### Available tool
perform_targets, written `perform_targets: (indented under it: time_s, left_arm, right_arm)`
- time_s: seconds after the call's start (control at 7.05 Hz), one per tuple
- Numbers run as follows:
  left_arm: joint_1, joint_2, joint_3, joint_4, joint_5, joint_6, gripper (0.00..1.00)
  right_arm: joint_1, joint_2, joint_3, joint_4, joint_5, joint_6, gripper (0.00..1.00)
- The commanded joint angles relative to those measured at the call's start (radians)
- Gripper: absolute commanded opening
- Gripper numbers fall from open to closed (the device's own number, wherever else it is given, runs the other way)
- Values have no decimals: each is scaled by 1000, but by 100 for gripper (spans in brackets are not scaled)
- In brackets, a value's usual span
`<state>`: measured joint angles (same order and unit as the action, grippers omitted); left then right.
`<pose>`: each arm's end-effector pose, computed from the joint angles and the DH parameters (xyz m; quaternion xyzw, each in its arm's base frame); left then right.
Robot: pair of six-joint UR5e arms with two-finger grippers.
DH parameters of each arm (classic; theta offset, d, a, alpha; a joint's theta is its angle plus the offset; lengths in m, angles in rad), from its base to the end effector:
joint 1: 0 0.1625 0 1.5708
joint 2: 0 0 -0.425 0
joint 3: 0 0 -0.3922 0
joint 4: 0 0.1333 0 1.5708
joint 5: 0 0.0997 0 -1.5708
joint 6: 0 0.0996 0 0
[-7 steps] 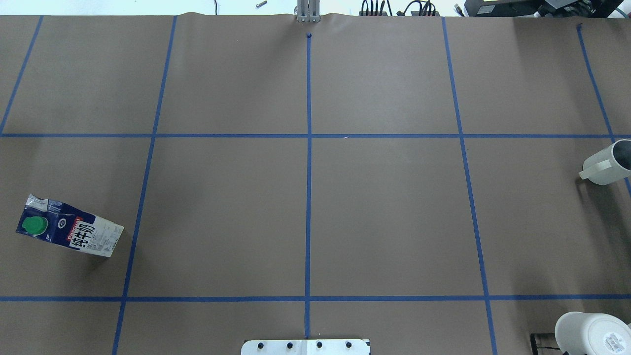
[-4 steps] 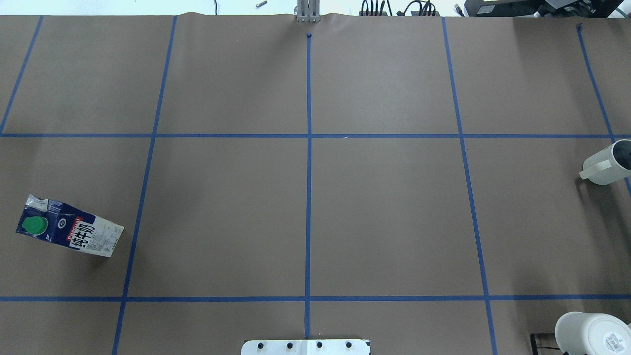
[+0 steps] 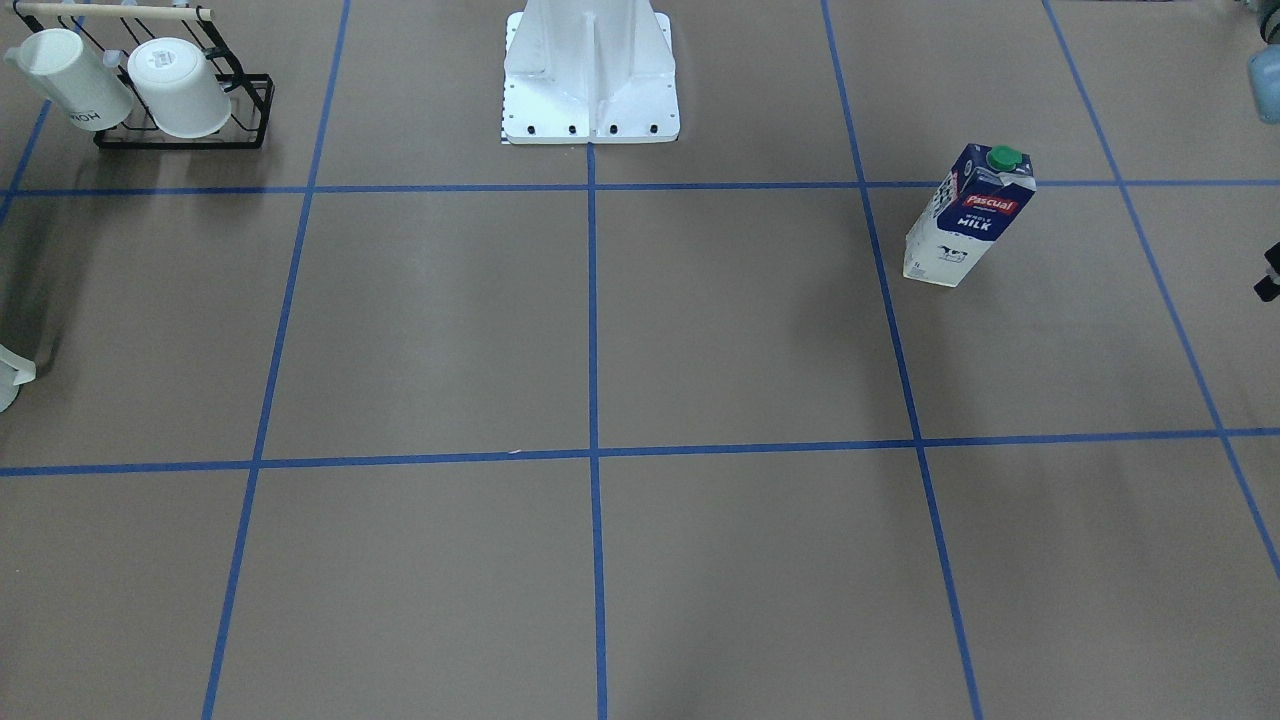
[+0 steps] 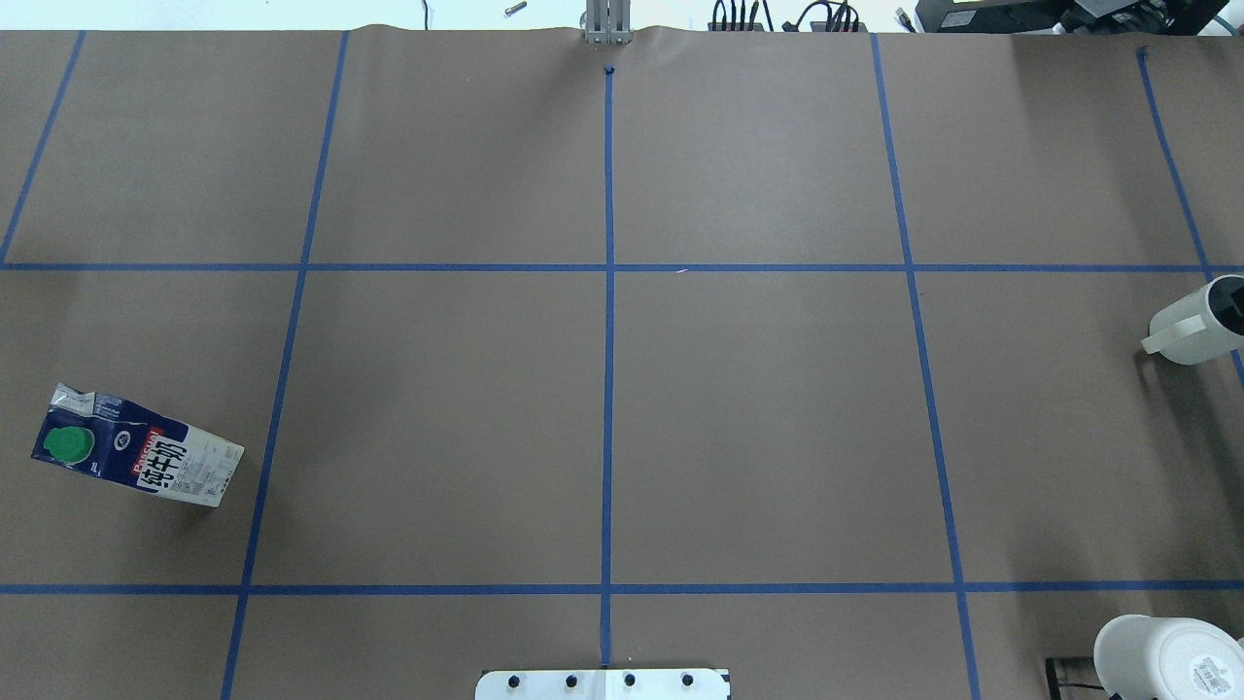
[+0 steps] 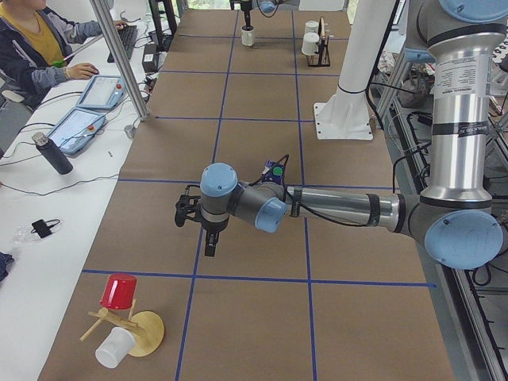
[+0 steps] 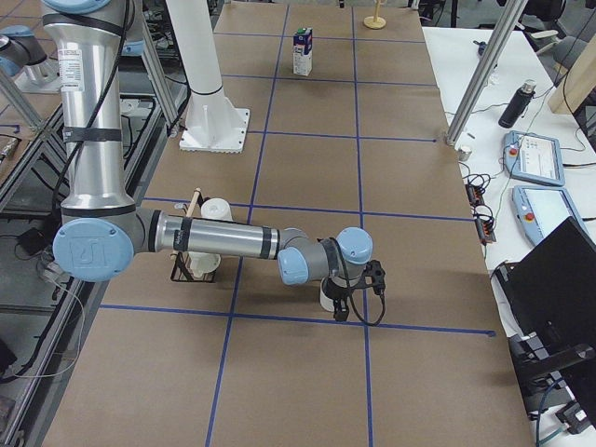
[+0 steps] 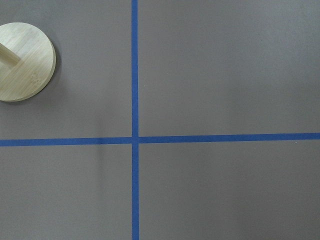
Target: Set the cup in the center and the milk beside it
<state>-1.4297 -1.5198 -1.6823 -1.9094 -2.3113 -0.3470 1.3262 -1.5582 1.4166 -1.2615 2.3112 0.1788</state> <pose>0.0035 -0.4947 0.5922 0.0936 0.3888 -0.0226 0.9163 -0.0580 -0.5052 0.6987 0.0006 -0.3689 -0.0608 0.9275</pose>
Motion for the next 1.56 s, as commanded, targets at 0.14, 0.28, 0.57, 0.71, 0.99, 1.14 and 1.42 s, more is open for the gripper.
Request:
perform_targets:
  time_s: [0.14,0.28,0.57,0.71,0.99,1.14,1.42]
  left_arm:
    - [0,0,-1,0,0,2,98]
    - [0,0,-4,-8,-2,3,98]
    - [0,0,-2,-43,-10,3,97]
    - [2,-13,9,-69,-5,3,97]
    - [2,-20,9,-72,-11,8,97]
    - [3,-17,0,-75,-19,7,97]
    - [3,-25,6,-74,-26,0,98]
  right_arm:
    - [2,7,30,1,10,21,0]
    - [5,4,82,-10,19,21,0]
    - [19,24,201,-83,55,112,0]
    - [-54,55,322,-122,59,290,0]
    - [-299,197,421,-122,1,585,0]
    - [-434,266,442,-124,-74,608,0]
    - [-627,473,433,-212,-255,604,0]
